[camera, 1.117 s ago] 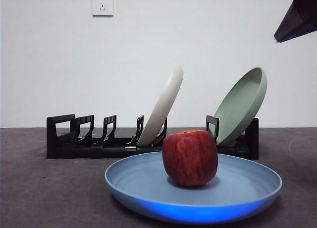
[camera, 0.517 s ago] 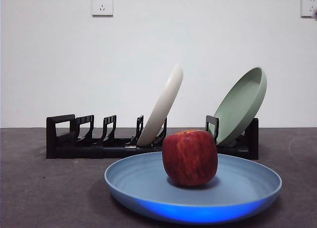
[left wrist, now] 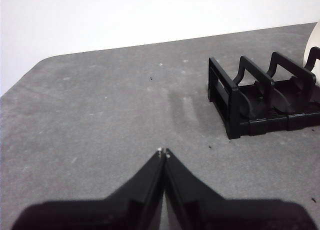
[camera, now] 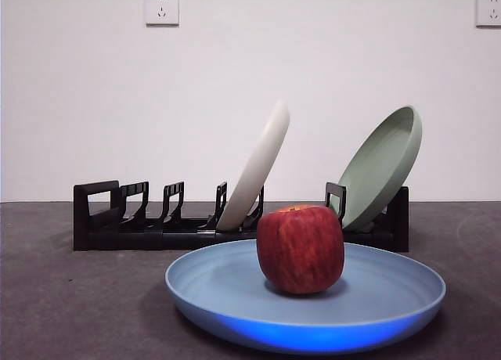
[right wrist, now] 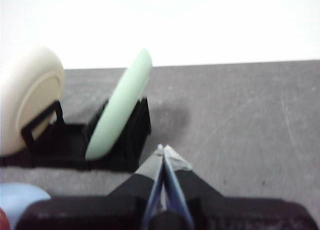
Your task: Take the blue plate from the plate rack,put the plate on the table,take the apple from the table,put the apple in the plate
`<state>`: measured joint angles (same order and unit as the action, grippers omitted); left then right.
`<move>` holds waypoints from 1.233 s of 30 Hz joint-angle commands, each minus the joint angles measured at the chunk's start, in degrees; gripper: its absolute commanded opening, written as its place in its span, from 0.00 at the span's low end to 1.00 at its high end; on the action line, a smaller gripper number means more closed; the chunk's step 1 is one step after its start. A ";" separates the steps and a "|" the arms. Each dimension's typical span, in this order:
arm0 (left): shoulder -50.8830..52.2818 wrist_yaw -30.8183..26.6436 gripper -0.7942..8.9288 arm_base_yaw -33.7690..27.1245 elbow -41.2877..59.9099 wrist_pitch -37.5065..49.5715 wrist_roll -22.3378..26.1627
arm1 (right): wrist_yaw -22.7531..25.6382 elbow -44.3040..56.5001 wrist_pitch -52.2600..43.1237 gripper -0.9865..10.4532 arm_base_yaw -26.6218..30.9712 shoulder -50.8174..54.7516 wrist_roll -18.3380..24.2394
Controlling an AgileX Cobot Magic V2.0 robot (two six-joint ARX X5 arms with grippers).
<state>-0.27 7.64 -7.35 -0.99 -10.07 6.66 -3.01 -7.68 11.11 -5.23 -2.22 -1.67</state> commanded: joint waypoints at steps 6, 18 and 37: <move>0.09 0.00 0.08 -0.20 0.79 0.15 0.63 | -0.02 5.07 0.00 0.09 0.31 2.16 -0.42; 0.09 0.00 0.08 -0.20 0.79 0.15 0.63 | -0.04 7.30 -0.66 0.09 0.28 2.16 -3.06; 0.09 0.00 0.08 -0.20 0.79 0.15 0.63 | 0.31 7.28 -0.74 0.09 0.31 2.05 -3.78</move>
<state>-0.27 7.64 -7.35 -0.99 -10.09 6.66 -2.85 -1.28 10.61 -5.13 -0.23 -4.78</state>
